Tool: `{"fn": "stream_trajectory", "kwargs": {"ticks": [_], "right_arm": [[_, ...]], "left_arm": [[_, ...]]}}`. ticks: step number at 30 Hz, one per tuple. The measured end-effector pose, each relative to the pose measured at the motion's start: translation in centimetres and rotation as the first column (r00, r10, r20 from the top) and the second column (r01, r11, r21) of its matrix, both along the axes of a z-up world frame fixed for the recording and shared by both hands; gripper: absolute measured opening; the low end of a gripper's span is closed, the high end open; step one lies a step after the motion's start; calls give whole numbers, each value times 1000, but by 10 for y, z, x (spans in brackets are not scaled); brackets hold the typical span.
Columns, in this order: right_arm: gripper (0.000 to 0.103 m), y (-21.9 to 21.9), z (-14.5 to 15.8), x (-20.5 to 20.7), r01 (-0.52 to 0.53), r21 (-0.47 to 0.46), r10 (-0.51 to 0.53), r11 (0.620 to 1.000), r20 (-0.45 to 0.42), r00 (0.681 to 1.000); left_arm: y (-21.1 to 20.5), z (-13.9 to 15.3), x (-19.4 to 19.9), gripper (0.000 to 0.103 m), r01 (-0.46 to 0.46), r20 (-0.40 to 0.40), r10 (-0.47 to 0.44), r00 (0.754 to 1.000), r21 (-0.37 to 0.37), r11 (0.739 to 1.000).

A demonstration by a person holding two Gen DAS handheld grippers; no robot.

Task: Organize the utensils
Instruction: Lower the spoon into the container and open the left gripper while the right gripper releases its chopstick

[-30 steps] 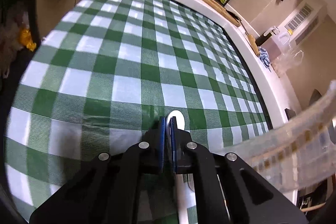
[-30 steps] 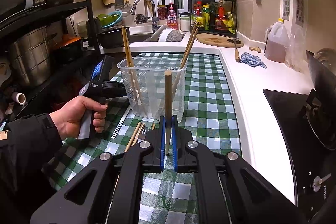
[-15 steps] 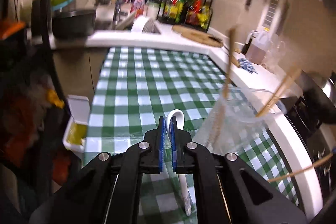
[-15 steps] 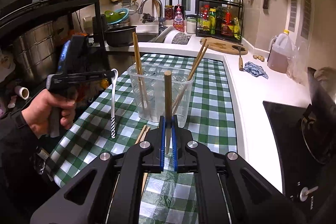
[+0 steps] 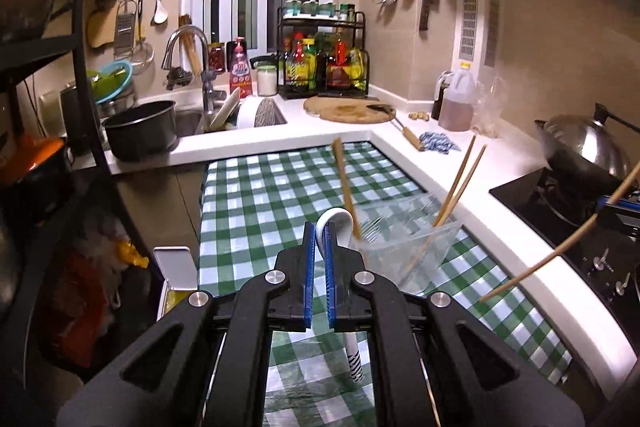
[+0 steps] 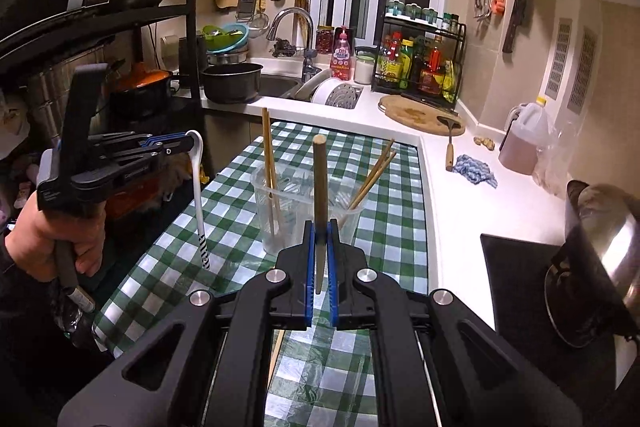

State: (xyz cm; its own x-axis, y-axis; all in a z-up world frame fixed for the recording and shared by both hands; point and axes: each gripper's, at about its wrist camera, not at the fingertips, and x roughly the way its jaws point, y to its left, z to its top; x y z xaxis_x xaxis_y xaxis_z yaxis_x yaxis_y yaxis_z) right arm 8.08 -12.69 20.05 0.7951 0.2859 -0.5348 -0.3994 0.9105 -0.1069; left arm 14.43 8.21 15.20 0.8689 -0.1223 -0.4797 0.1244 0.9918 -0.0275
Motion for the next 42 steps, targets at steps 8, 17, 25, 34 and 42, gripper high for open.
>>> {"fn": "stream_trajectory", "kwargs": {"ticks": [8, 17, 25, 34, 42], "right_arm": [[6, 10, 26, 19, -14, -25, 13, 1000, -20, 1000], [6, 24, 66, 59, -31, -26, 31, 999, -20, 999], [6, 35, 76, 88, -27, -11, 27, 1000, 20, 999], [6, 38, 32, 119, -5, -5, 5, 1000, -28, 1000], [6, 42, -8, 141, -5, -10, 4, 1000, -127, 992]], "left_arm": [[-12, 34, -1, 5, 34, 24, -34, 999, 7, 999], [-16, 71, 17, 5, 38, 109, -32, 994, -57, 998], [-16, 70, 40, 5, -34, 237, 62, 970, -122, 992], [-31, 43, 69, 4, -24, 225, 42, 973, -82, 996], [-61, 0, 97, 5, 42, 85, -45, 995, 38, 998]]}}
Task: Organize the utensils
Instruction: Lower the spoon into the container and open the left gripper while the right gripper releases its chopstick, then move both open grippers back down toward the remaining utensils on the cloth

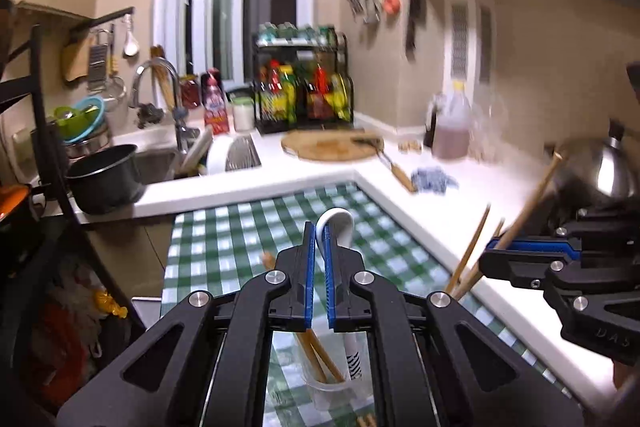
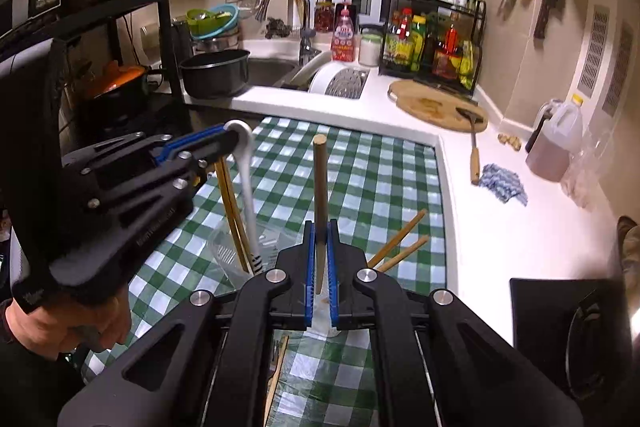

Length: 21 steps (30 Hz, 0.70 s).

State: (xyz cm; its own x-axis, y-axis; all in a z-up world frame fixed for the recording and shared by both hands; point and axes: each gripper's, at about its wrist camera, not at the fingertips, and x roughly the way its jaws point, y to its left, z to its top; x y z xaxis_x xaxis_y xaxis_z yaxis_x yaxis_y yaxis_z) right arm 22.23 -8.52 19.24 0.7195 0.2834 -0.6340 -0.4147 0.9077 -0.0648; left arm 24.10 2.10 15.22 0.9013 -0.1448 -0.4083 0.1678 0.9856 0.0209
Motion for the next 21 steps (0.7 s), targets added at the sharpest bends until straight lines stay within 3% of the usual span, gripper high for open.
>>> {"fn": "stream_trajectory", "kwargs": {"ticks": [6, 7, 8, 9, 10, 15, 21], "right_arm": [[6, 3, -26, 9, 5, -6, -5, 1000, -59, 998], [6, 3, -29, 11, 10, -6, -11, 1000, -67, 998], [14, 2, -30, 11, 18, -10, -18, 1000, -71, 997], [31, 1, -32, 13, 29, -15, -30, 999, -80, 996], [37, -2, -32, 13, 43, -13, -44, 999, -86, 995], [37, -15, -17, -1, 76, -13, -76, 997, -29, 997], [38, -33, 13, -38, 74, 43, -77, 996, 82, 994]], "left_arm": [[-6, -23, 10, 5, 21, -88, -18, 996, 34, 999], [-7, -24, 11, 8, 22, -97, -19, 995, 39, 999], [-6, -24, 10, 14, 19, -101, -15, 995, 42, 999], [-5, -22, 9, 28, 12, -95, -8, 995, 41, 999], [-2, -18, 4, 30, 2, -71, 0, 997, 32, 999], [16, 9, -21, 30, -6, 15, 7, 1000, -42, 999], [20, 26, -62, 36, -20, 98, 24, 995, -43, 999]]}}
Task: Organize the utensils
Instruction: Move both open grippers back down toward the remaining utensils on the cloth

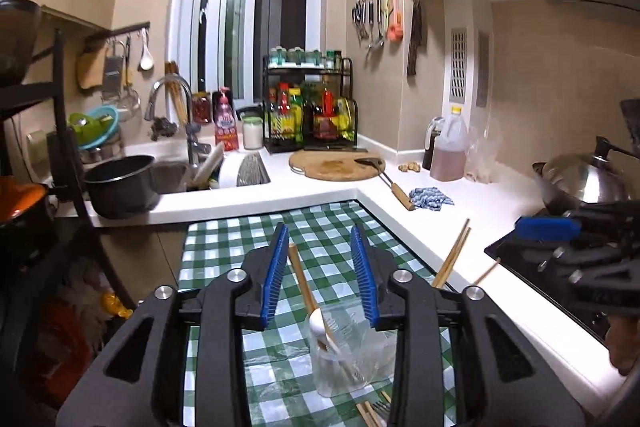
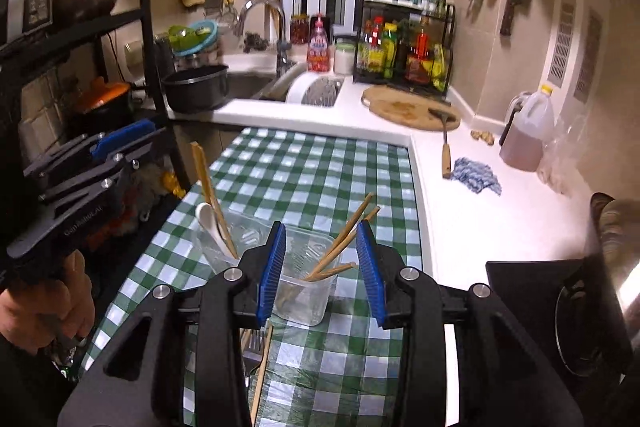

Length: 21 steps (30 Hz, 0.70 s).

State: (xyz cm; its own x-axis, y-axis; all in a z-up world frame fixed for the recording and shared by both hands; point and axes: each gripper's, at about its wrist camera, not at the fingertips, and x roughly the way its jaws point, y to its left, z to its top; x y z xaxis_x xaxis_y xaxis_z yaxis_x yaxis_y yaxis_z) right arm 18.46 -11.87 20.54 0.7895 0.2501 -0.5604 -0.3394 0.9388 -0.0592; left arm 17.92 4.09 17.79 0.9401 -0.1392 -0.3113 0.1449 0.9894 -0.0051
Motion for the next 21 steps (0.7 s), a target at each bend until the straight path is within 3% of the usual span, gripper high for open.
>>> {"fn": "stream_trajectory", "kwargs": {"ticks": [2, 5, 8, 11, 16, 21], "right_arm": [[40, -6, 7, -20, -14, 26, 12, 1000, 56, 998], [55, -19, 6, -60, -23, 87, 8, 996, 164, 986], [55, -30, -14, -88, -3, 136, -25, 991, 202, 979], [54, -38, -43, -109, 17, 174, -51, 985, 193, 980], [47, -37, -89, -124, 19, 165, -37, 986, 104, 994], [27, -31, -131, -137, 28, 148, -29, 989, 2, 1000]], "left_arm": [[-1, -1, -13, 40, -11, 19, 11, 1000, 18, 1000], [-4, -8, -36, 43, -26, 37, 24, 999, 51, 998], [-7, -24, -56, 43, -39, 30, 36, 999, 90, 995], [-6, -43, -76, 43, -70, 14, 69, 998, 105, 992], [2, -86, -114, 43, -120, -59, 122, 991, 31, 992], [-9, -119, -141, 43, -145, -120, 144, 982, -2, 989]]}}
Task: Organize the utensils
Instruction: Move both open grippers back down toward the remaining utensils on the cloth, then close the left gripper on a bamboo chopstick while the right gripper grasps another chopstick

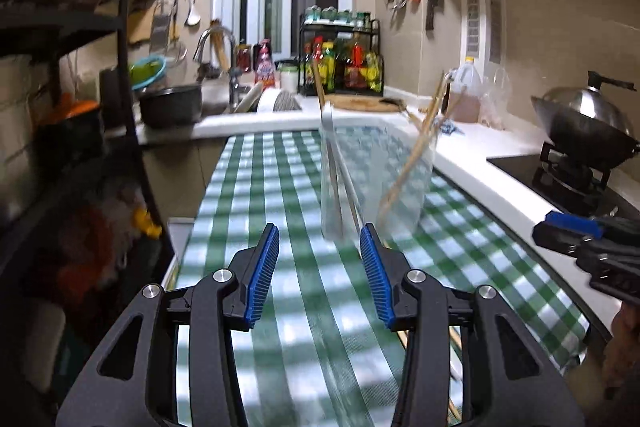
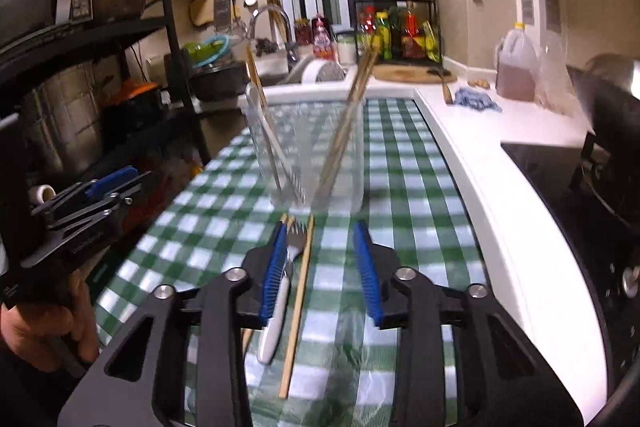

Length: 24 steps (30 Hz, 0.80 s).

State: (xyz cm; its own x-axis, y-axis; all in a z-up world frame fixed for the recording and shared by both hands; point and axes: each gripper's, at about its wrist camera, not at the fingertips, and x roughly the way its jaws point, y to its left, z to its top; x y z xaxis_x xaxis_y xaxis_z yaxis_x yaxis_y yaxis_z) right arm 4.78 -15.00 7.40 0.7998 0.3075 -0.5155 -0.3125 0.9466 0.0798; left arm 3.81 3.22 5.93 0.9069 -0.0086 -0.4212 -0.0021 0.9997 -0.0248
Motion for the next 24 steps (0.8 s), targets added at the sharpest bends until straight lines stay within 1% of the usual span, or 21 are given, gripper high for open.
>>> {"fn": "stream_trajectory", "kwargs": {"ticks": [1, 2, 3, 5, 6, 7, 9, 13, 18, 24], "right_arm": [[26, 1, -7, -1, 8, -7, -8, 1000, -19, 1000], [22, 2, -15, 0, 4, -5, -4, 1000, -46, 999], [15, 2, -21, 1, 3, 2, -3, 1000, -61, 998], [9, 3, -36, 1, 23, -13, -24, 1000, -74, 997], [8, 5, -44, 2, 15, -24, -17, 1000, -92, 996], [7, 9, -53, 4, -9, -30, 5, 999, -124, 992], [7, 17, -61, 7, -35, -50, 27, 998, -156, 987], [7, 23, -67, 10, -48, -63, 37, 997, -170, 985], [9, 18, -72, 15, -44, -31, 36, 999, -213, 976], [9, 17, -76, 17, -39, -18, 34, 999, -234, 972]], "left_arm": [[-3, -5, -3, 43, 1, -6, -1, 1000, -6, 1000], [-7, -10, -8, 43, -7, -11, 7, 1000, -13, 1000], [-10, -16, -12, 43, -15, -16, 15, 1000, -18, 1000], [-19, -34, -16, 41, -23, -58, 20, 998, -42, 999], [-25, -44, -15, 35, -19, -90, 14, 996, -52, 998], [-28, -53, -14, 29, -12, -116, 5, 993, -60, 998], [-38, -71, -11, 23, 7, -175, -20, 984, -74, 997], [-50, -97, -8, 23, 29, -234, -47, 971, -80, 996], [-55, -105, -7, 23, 62, -254, -83, 964, -88, 994], [-63, -108, -9, 23, 96, -270, -119, 956, -96, 991]]}}
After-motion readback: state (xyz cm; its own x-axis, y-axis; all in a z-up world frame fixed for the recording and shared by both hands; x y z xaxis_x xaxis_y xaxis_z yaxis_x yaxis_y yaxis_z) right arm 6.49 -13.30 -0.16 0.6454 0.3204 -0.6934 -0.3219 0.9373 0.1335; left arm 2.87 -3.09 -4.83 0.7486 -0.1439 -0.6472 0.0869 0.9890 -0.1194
